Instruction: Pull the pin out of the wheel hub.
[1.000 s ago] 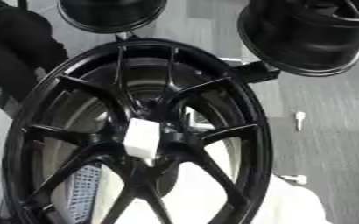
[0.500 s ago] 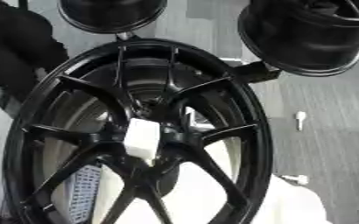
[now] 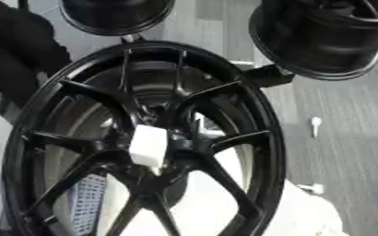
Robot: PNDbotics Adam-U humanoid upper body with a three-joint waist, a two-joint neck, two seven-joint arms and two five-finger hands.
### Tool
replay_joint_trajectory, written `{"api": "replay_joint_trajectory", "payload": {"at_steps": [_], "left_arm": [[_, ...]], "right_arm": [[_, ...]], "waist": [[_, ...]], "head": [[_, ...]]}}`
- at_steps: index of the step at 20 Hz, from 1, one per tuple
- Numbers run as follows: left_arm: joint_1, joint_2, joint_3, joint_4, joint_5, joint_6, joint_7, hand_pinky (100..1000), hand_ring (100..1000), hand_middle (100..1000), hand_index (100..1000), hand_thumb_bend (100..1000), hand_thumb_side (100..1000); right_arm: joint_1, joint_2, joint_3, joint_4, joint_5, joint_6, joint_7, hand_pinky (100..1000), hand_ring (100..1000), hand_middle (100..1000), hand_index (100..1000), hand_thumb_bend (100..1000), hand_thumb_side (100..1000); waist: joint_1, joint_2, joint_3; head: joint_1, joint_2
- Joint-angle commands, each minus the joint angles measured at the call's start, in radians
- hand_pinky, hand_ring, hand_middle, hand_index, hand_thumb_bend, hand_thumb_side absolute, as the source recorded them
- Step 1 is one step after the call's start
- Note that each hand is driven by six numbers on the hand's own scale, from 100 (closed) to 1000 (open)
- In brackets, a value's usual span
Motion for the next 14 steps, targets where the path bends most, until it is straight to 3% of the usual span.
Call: {"api": "replay_joint_trajectory", "payload": {"at_steps": [1,6,8,10,13,14], "left_arm": [[-0.006,0.027,0.006,-0.017,0.001,-0.001,0.002,750,738,698,794,534,351],[-0.009,0.027,0.003,-0.017,0.002,-0.001,-0.002,750,739,698,794,535,350],[-0.01,0.027,0.001,-0.017,0.003,0.0,-0.004,750,739,698,794,534,350],[-0.012,0.027,0.0,-0.017,0.003,0.0,-0.005,750,739,697,793,534,349],[-0.014,0.028,-0.001,-0.017,0.003,-0.001,-0.005,750,738,697,793,534,349],[-0.015,0.028,-0.001,-0.017,0.003,-0.001,-0.005,750,738,697,793,534,349]], "right_arm": [[-0.019,-0.033,0.012,-0.078,-0.06,-0.015,-0.055,850,784,697,822,100,216],[-0.029,-0.042,0.082,-0.192,-0.135,-0.08,-0.045,857,783,687,817,100,227],[-0.031,-0.051,0.122,-0.243,-0.152,-0.11,0.005,870,786,699,818,100,240],[-0.033,-0.061,0.156,-0.292,-0.153,-0.134,0.071,903,828,751,832,100,189],[-0.038,-0.078,0.204,-0.369,-0.116,-0.176,0.179,899,826,752,830,100,213],[-0.041,-0.082,0.216,-0.395,-0.109,-0.185,0.21,896,823,750,827,100,176]], "waist": [[0.004,-0.02,-0.001],[0.003,-0.021,0.006],[0.003,-0.021,0.01],[0.003,-0.021,0.013],[0.004,-0.021,0.019],[0.004,-0.021,0.02]], "head": [[-0.003,-0.009],[-0.011,-0.018],[-0.015,-0.018],[-0.018,-0.019],[-0.023,-0.016],[-0.025,-0.014]]}}
